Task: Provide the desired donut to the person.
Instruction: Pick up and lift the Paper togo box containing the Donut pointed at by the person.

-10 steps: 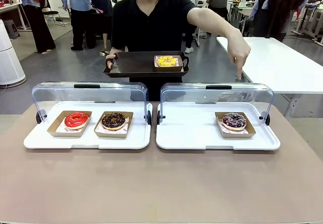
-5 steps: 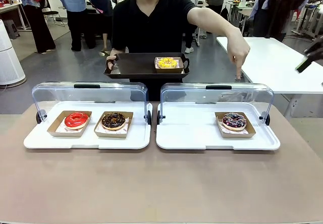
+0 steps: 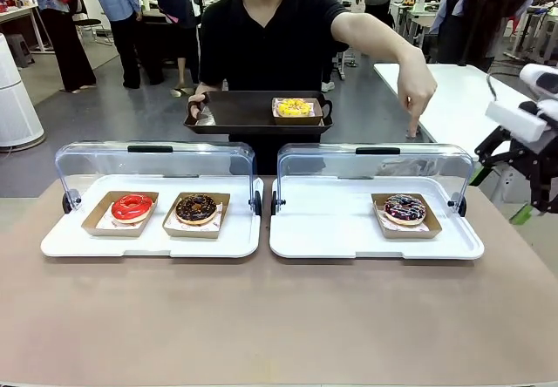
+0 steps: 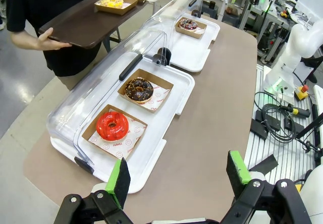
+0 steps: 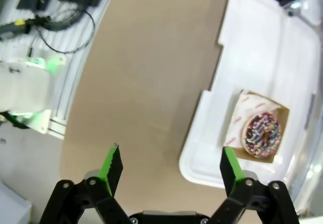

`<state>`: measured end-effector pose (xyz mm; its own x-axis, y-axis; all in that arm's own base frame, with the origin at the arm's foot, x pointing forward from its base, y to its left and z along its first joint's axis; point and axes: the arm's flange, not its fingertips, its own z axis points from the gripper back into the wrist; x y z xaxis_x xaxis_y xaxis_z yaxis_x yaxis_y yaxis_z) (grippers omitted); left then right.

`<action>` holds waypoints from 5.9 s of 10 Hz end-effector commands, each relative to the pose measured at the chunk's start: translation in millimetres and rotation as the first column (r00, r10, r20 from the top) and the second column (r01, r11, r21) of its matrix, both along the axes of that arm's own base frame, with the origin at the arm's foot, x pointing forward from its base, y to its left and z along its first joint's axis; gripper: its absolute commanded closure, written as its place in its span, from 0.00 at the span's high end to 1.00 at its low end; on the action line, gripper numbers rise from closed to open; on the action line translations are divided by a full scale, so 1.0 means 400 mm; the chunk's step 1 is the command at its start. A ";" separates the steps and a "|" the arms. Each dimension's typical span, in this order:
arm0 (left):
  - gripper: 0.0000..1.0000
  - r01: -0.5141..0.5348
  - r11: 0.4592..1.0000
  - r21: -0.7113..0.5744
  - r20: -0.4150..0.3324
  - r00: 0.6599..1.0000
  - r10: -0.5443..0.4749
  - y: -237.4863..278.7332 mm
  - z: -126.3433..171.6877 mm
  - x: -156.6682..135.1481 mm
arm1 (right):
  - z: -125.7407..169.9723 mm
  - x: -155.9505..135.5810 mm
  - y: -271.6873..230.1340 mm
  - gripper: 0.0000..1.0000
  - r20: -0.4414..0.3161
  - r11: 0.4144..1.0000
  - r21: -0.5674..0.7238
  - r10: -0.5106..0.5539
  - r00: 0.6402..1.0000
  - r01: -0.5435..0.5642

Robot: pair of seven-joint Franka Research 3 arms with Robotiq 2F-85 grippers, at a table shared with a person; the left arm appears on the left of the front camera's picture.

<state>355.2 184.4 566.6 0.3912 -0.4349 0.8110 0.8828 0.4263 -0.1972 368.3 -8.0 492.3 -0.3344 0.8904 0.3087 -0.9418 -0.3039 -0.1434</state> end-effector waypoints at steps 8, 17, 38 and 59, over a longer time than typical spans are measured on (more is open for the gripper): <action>1.00 0.002 1.000 -0.014 0.008 1.000 -0.002 0.000 0.002 -0.002 | -0.013 0.005 0.007 1.00 0.017 1.000 -0.006 -0.016 1.000 0.016; 1.00 0.002 1.000 -0.014 0.008 1.000 -0.002 0.000 0.002 -0.002 | -0.233 0.077 0.205 1.00 -0.090 0.940 -0.272 -0.236 0.968 0.204; 1.00 0.002 1.000 -0.014 0.008 1.000 -0.002 0.000 0.002 -0.002 | -0.359 0.210 0.343 1.00 -0.062 0.912 -0.193 -0.379 0.923 0.361; 1.00 0.002 1.000 -0.014 0.008 1.000 -0.002 0.000 0.002 -0.002 | -0.421 0.288 0.345 0.17 0.037 0.903 -0.249 -0.352 0.935 0.350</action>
